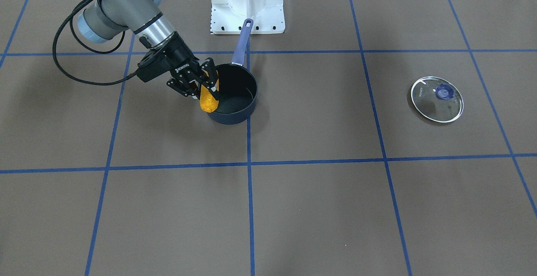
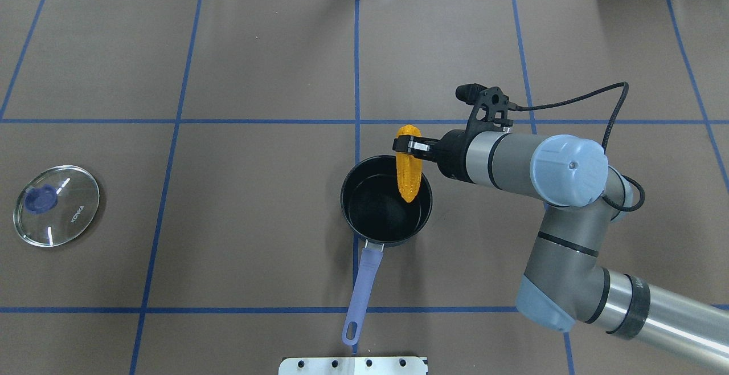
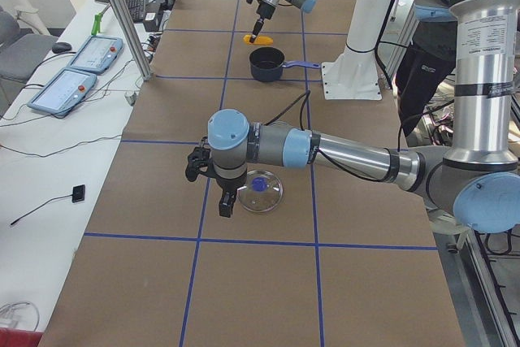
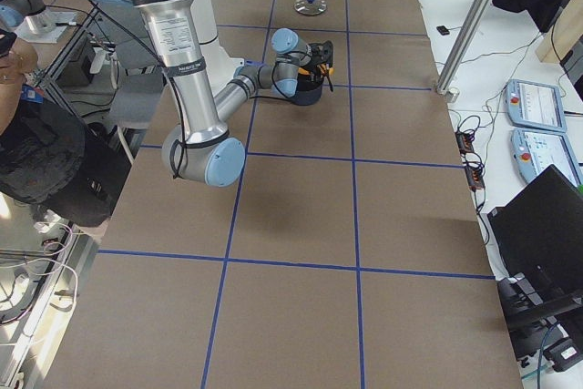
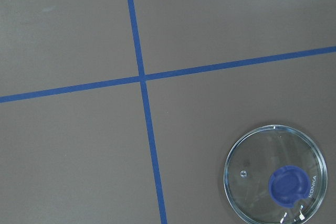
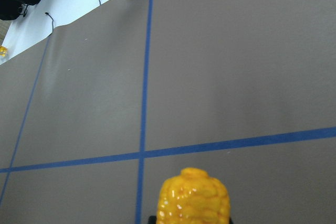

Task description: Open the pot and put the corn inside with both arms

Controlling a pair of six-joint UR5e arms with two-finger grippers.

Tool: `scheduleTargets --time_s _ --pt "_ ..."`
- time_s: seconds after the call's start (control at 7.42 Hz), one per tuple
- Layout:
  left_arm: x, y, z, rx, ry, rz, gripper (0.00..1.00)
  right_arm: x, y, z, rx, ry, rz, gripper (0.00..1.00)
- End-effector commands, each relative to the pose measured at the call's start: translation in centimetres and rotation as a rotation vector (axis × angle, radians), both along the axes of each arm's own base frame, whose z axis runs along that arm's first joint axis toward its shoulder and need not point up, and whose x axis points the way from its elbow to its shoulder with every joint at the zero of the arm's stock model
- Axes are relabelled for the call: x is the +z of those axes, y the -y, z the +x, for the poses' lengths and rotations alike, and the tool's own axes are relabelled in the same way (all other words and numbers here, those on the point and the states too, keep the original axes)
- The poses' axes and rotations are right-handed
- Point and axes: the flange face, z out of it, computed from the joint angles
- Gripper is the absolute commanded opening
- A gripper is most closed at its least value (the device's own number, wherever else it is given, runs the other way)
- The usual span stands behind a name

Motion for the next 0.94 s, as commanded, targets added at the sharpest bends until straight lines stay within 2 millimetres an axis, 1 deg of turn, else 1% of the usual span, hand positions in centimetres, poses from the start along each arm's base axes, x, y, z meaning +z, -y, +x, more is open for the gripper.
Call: scheduleTargets --time_s 0.0,0.13,0.27,0.4,0.54,0.67,0.81 --pt "0.0 0.0 0.0 0.0 0.0 -0.001 0.99 -0.7 -2.6 -2.9 0.001 -0.026 -0.001 0.36" --pt "0.0 0.0 0.0 0.0 0.0 -0.001 0.99 -0.5 -2.5 -3.1 0.026 -0.074 -0.014 0.99" --pt "-0.1 0.0 0.0 0.001 0.0 0.002 0.99 -0.3 -2.8 -3.5 0.035 -0.097 -0.019 1.0" --pt "-0.1 0.0 0.0 0.001 0.0 0.002 0.99 -0.5 -2.9 -3.4 0.031 -0.11 -0.023 1.0" --pt "-0.1 0.0 0.0 0.001 0.0 0.002 0.99 -1.6 -2.9 -3.1 0.028 -0.132 -0.032 1.0" --pt "0.0 0.0 0.0 0.001 0.0 -0.001 0.99 -3.7 -0.8 -2.6 0.041 -0.18 -0.06 1.0" --pt "0.4 -0.3 0.0 0.001 0.0 -0.007 0.99 -4.3 2.5 -0.5 0.021 -0.236 -0.113 1.0"
